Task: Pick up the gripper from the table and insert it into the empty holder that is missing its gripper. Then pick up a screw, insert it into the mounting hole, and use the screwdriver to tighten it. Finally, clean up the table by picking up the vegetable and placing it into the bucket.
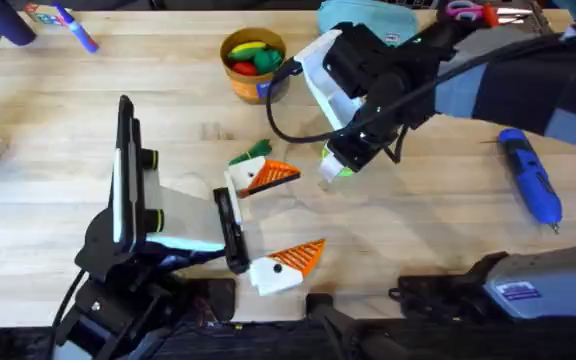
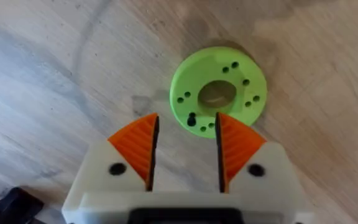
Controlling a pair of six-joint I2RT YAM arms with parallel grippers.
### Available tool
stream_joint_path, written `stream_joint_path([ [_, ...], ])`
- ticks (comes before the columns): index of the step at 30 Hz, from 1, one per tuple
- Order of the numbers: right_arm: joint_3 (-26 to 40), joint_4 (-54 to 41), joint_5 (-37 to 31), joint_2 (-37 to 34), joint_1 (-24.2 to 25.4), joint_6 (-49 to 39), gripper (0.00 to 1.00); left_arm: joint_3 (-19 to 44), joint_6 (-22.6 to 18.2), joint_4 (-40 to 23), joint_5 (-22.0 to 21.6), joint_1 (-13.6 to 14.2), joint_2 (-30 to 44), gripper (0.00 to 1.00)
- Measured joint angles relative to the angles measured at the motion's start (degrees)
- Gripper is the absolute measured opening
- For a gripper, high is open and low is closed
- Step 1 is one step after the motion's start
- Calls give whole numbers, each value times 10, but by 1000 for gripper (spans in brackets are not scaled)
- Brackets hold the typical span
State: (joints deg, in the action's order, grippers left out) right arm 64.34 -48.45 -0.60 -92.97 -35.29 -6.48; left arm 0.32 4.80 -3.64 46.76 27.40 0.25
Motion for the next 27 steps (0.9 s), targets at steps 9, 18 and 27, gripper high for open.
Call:
stream_joint_path([
  [9, -29, 10, 0, -1, 0, 0, 482, 0, 0, 0, 0, 0, 0, 989],
  [18, -31, 35, 0, -1, 0, 0, 482, 0, 0, 0, 0, 0, 0, 989],
  [27, -32, 55, 0, -1, 0, 0, 482, 0, 0, 0, 0, 0, 0, 989],
])
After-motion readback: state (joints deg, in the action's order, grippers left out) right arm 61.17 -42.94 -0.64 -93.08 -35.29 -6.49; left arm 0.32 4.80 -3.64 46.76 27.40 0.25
